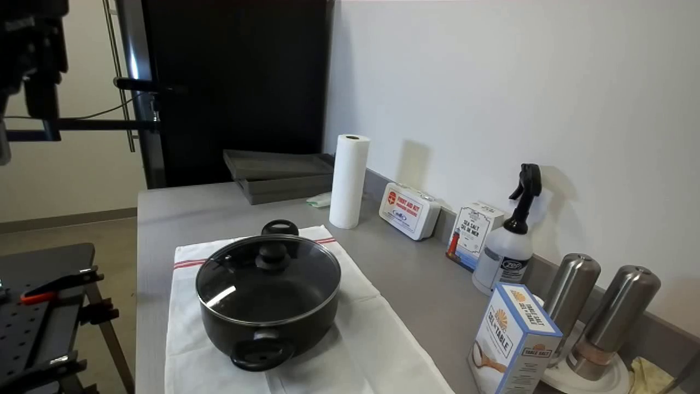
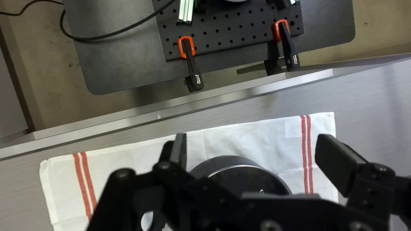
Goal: Put the pot's lid on the counter
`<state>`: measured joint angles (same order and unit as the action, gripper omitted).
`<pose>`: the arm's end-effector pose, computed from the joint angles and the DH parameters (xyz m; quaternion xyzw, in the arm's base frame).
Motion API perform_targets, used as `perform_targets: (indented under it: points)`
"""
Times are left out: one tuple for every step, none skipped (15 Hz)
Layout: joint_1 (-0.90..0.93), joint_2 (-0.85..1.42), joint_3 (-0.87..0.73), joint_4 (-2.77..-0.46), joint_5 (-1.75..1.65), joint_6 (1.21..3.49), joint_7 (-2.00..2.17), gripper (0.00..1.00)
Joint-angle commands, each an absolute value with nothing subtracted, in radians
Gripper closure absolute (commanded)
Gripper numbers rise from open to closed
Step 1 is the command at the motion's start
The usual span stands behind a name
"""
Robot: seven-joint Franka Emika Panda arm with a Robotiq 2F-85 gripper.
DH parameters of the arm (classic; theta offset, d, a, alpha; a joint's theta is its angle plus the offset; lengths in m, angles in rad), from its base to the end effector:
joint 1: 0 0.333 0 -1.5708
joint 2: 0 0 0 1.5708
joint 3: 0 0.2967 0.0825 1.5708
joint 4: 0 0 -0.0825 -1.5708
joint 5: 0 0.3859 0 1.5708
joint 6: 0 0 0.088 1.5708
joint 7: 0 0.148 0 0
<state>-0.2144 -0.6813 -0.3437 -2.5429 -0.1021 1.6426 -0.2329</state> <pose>0.2748 -0.1798 0.4066 -0.9857 0.1019 0.0944 0.0953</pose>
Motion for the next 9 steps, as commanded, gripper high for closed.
perform_targets:
  points:
    - [-0.226, -0.678, -0.334, -2.541, -0.097, 1.641, -0.239, 0.0]
    - [-0.226, -0.678, -0.334, -2.541, -0.097, 1.641, -0.239, 0.0]
    - [-0.223, -0.67, -0.331, -2.539, -0.094, 1.649, -0.234, 0.0]
    - [-0.219, -0.655, -0.328, -2.534, -0.094, 1.651, -0.23, 0.0]
    - [-0.214, -0.641, -0.324, -2.53, -0.091, 1.657, -0.227, 0.0]
    - [-0.211, -0.628, -0.319, -2.527, -0.088, 1.668, -0.222, 0.0]
    - [-0.205, -0.611, -0.313, -2.523, -0.087, 1.675, -0.22, 0.0]
    - [-0.205, -0.599, -0.303, -2.523, -0.091, 1.692, -0.209, 0.0]
    - [-0.2, -0.581, -0.293, -2.521, -0.09, 1.709, -0.201, 0.0]
